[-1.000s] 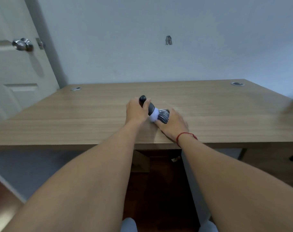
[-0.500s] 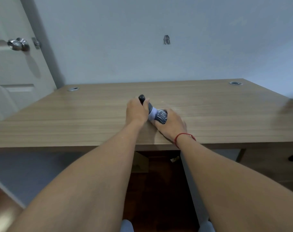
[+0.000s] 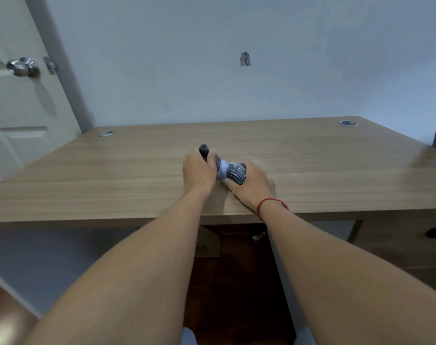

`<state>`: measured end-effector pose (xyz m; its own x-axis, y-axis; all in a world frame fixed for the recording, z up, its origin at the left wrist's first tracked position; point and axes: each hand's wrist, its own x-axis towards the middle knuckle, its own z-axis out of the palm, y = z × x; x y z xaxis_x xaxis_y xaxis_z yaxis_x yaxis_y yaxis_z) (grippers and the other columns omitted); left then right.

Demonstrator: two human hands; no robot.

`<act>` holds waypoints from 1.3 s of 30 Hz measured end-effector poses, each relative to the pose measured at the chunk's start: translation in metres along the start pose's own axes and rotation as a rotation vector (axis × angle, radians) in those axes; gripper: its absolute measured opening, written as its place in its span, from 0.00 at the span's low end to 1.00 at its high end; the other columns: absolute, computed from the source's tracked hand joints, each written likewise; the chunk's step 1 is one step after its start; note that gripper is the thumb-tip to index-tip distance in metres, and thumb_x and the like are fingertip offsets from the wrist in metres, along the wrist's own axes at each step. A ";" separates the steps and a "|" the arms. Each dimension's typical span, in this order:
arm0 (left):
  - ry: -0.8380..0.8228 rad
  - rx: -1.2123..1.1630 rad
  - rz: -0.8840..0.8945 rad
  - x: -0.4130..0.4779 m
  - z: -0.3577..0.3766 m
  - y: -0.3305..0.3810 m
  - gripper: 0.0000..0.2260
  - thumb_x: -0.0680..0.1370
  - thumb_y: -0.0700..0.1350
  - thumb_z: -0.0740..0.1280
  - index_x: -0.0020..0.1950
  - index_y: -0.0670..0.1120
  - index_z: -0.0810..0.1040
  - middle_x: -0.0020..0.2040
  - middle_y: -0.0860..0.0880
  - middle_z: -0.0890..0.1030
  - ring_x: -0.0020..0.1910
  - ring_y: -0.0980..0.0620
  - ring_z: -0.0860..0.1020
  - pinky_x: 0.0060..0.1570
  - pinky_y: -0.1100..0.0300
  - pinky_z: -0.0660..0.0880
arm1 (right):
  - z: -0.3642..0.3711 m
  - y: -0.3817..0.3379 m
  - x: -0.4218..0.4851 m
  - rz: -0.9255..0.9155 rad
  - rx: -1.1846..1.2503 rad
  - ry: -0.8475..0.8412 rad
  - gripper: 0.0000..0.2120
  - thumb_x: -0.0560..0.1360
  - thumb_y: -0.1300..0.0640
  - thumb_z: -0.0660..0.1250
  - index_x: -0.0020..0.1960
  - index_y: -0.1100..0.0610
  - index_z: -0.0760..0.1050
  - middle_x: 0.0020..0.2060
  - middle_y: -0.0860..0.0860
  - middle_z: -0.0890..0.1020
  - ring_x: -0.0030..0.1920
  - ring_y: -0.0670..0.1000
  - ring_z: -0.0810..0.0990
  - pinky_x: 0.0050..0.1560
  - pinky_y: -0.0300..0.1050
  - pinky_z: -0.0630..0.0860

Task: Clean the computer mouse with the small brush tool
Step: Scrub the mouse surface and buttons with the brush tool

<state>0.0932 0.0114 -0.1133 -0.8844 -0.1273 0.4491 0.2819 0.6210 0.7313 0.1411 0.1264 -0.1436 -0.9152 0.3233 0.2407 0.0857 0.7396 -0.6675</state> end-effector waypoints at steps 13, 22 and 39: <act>0.049 -0.018 -0.081 -0.009 0.000 -0.008 0.16 0.79 0.50 0.62 0.52 0.36 0.77 0.53 0.37 0.80 0.55 0.39 0.77 0.51 0.51 0.73 | 0.002 -0.001 -0.001 0.008 -0.009 0.007 0.24 0.71 0.38 0.69 0.61 0.51 0.74 0.54 0.49 0.82 0.56 0.55 0.79 0.60 0.54 0.75; 0.141 -0.187 -0.082 -0.006 -0.004 0.013 0.17 0.80 0.50 0.61 0.51 0.36 0.76 0.51 0.38 0.81 0.52 0.40 0.78 0.46 0.56 0.70 | -0.008 -0.002 0.003 0.061 0.097 -0.064 0.13 0.79 0.49 0.54 0.52 0.54 0.73 0.54 0.56 0.81 0.56 0.61 0.78 0.57 0.53 0.73; 0.097 -0.082 -0.115 -0.017 0.006 0.006 0.14 0.79 0.47 0.63 0.53 0.35 0.76 0.53 0.37 0.80 0.56 0.39 0.76 0.51 0.52 0.71 | -0.003 -0.002 0.003 0.023 0.014 -0.015 0.18 0.79 0.47 0.55 0.59 0.55 0.76 0.55 0.55 0.83 0.57 0.60 0.79 0.58 0.53 0.74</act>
<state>0.1079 0.0220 -0.1193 -0.8734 -0.2704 0.4051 0.2143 0.5334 0.8182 0.1394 0.1272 -0.1396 -0.9190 0.3308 0.2144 0.1014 0.7241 -0.6822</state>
